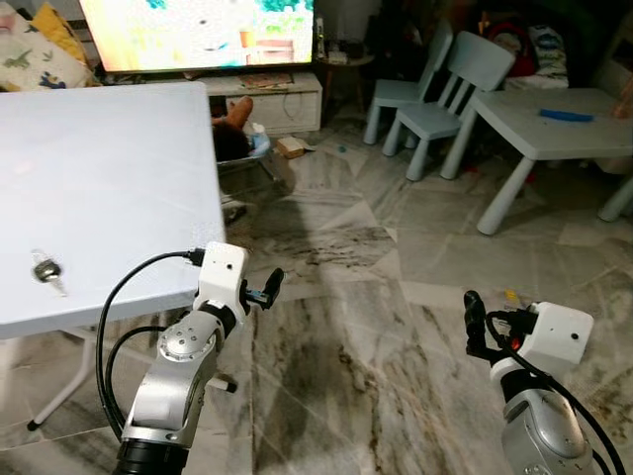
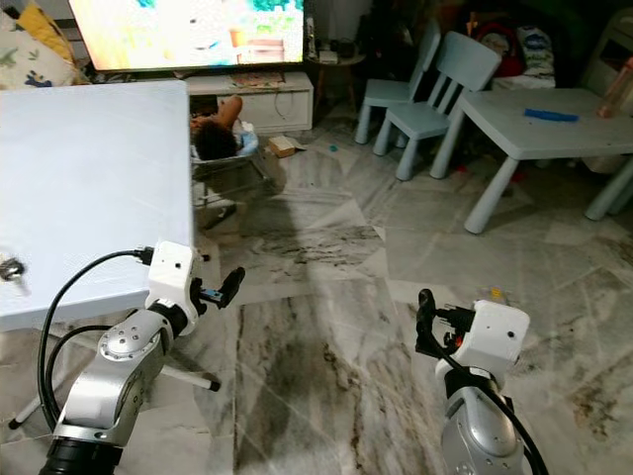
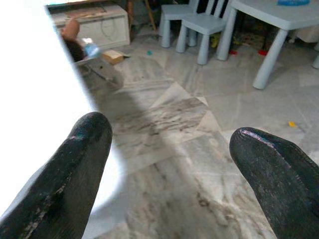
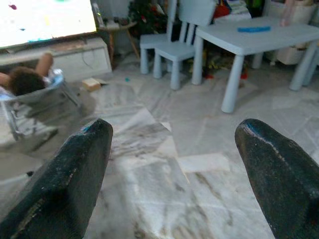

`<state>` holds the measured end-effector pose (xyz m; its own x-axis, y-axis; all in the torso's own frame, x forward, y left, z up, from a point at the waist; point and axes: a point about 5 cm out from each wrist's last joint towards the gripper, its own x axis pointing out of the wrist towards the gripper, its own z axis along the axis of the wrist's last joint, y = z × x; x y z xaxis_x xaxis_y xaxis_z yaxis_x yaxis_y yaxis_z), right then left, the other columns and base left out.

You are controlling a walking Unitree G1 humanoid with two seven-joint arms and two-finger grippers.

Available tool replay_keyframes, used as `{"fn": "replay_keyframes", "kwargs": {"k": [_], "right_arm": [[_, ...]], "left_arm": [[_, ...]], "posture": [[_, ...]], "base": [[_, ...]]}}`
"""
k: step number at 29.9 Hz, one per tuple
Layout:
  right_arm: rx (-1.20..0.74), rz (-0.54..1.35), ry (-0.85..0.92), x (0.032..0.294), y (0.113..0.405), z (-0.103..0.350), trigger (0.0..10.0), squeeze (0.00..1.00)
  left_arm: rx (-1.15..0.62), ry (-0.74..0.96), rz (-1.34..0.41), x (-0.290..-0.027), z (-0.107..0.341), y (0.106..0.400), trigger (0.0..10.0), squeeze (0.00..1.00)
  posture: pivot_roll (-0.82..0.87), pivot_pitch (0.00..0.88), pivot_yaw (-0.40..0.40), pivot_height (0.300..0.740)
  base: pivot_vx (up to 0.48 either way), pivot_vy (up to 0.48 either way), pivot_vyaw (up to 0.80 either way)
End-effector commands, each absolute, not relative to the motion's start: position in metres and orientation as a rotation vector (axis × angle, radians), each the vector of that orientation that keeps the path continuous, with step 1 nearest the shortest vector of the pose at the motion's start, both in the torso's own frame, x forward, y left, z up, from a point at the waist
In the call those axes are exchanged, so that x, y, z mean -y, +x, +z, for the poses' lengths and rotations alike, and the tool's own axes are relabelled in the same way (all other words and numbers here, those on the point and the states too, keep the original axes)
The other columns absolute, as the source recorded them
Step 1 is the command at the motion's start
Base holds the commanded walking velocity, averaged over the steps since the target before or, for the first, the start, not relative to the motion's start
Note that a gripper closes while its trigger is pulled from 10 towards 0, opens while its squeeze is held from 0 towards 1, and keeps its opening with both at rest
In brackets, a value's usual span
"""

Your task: Hang keys on a hook

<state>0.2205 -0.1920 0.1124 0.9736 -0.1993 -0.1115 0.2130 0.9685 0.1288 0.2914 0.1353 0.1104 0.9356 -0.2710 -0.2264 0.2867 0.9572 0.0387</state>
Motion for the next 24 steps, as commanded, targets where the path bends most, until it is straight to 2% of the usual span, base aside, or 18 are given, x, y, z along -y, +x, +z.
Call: {"fn": "replay_keyframes", "kwargs": {"k": [1, 8, 15, 24], "right_arm": [[-0.084, -0.204, 0.148, 0.19, 0.221, 0.118, 10.0, 0.0], [-0.063, -0.207, 0.156, 0.19, 0.222, 0.124, 10.0, 0.0], [-0.052, -0.207, 0.152, 0.191, 0.223, 0.126, 10.0, 0.0], [-0.052, -0.197, 0.15, 0.19, 0.223, 0.127, 10.0, 0.0]], "left_arm": [[-0.225, 0.078, -0.275, -0.136, 0.112, 0.29, 10.0, 0.0], [-0.208, 0.089, -0.27, -0.134, 0.115, 0.29, 10.0, 0.0], [-0.162, 0.103, -0.29, -0.13, 0.122, 0.29, 10.0, 0.0], [-0.15, 0.116, -0.292, -0.126, 0.124, 0.286, 10.0, 0.0]], "posture": [[0.01, 0.04, -0.023, 0.74], [0.01, 0.043, -0.017, 0.74], [0.01, 0.046, -0.016, 0.74], [0.02, 0.048, -0.017, 0.74]], "base": [[0.0, 0.48, 0.0], [0.0, 0.422, 0.0], [0.0, 0.0, 0.0], [0.0, 0.0, 0.76]]}}
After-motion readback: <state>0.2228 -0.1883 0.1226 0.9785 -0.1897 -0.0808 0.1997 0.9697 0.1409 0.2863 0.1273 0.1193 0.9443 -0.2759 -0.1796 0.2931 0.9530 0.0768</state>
